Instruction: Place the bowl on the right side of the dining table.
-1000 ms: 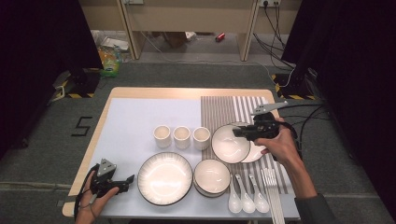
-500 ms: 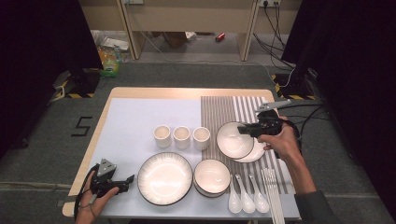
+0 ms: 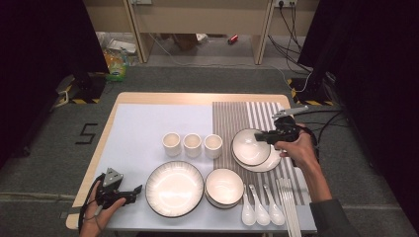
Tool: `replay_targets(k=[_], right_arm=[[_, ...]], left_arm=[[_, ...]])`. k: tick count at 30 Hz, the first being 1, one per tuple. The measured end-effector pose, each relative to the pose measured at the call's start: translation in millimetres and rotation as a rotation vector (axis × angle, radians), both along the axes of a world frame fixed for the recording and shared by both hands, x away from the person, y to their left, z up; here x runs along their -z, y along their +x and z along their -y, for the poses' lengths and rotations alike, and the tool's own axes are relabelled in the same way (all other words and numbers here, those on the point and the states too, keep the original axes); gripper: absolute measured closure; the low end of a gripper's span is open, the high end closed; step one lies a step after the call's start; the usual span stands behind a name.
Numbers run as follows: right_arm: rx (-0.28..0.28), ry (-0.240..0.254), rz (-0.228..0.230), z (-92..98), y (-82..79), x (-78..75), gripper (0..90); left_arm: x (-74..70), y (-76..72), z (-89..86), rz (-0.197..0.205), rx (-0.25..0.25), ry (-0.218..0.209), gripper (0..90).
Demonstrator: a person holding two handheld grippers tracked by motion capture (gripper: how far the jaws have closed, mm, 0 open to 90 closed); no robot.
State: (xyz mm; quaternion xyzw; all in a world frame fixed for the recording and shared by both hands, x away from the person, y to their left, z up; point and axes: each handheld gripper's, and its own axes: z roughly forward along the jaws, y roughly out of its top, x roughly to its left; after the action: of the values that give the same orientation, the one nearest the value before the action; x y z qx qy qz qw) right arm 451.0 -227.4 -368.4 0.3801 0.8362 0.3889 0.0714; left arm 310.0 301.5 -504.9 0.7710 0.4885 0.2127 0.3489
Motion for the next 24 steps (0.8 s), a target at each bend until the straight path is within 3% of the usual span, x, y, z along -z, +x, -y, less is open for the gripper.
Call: replay_targets(k=[24], right_arm=[[0.079, -0.017, -0.070, 18.7, 18.9, 37.5, 80.8]], left_arm=[[0.0, -0.1, 0.0, 0.000, 0.000, 0.001, 13.6]])
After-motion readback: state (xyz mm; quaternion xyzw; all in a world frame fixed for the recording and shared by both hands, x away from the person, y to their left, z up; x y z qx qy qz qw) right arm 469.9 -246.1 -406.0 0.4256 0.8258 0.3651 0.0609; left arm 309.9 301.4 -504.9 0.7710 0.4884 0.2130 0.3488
